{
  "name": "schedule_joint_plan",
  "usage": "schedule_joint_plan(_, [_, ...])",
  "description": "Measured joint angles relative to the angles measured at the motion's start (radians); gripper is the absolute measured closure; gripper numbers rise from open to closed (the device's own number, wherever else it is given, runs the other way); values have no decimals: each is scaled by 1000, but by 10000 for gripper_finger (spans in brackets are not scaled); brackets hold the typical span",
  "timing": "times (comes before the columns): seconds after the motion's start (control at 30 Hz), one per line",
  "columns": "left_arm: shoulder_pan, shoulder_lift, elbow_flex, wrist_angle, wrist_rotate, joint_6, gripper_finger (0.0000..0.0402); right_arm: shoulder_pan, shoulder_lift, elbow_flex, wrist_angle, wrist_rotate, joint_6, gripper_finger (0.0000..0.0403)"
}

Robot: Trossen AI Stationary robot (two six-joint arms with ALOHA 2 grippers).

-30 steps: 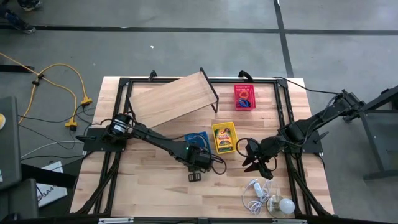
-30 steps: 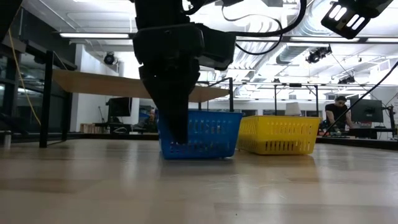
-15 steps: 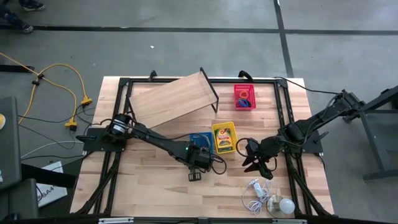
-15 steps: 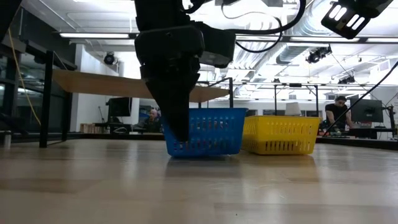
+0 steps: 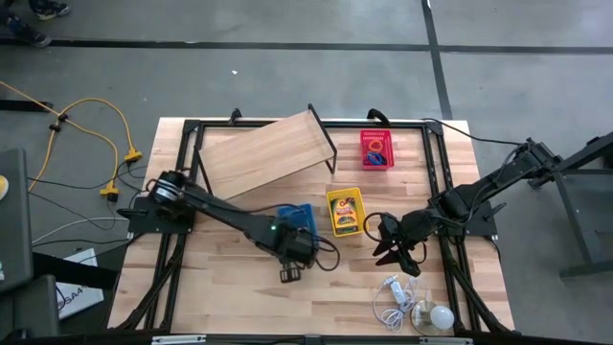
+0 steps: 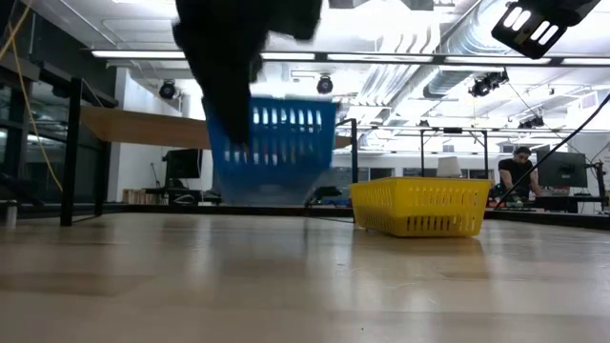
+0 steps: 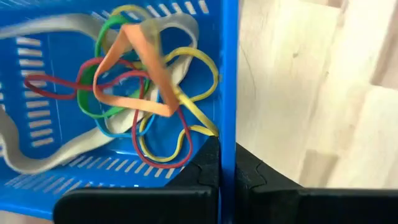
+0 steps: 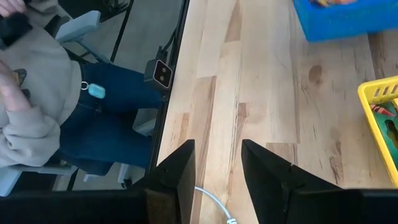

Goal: Pick & Place Office Desk Supplies
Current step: Put the blue bin with rubber bands on the shelf

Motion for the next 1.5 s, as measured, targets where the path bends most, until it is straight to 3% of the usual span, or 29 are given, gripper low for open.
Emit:
schedule_joint_plan(0.4, [-72, -84, 196, -264, -97, -32, 401, 0, 0, 0, 3, 0, 0, 284])
schedule_joint_plan(0.73, [-98, -99, 203, -343, -142, -91, 401, 0, 0, 0, 7, 0, 0, 284])
schedule_joint_plan(1.03, [-84, -232, 198, -509, -249, -177, 401, 0, 0, 0, 11, 0, 0, 284])
schedule_joint_plan(1.5, [12, -542, -127, -496, -249, -262, 401, 0, 0, 0, 11, 0, 0, 284])
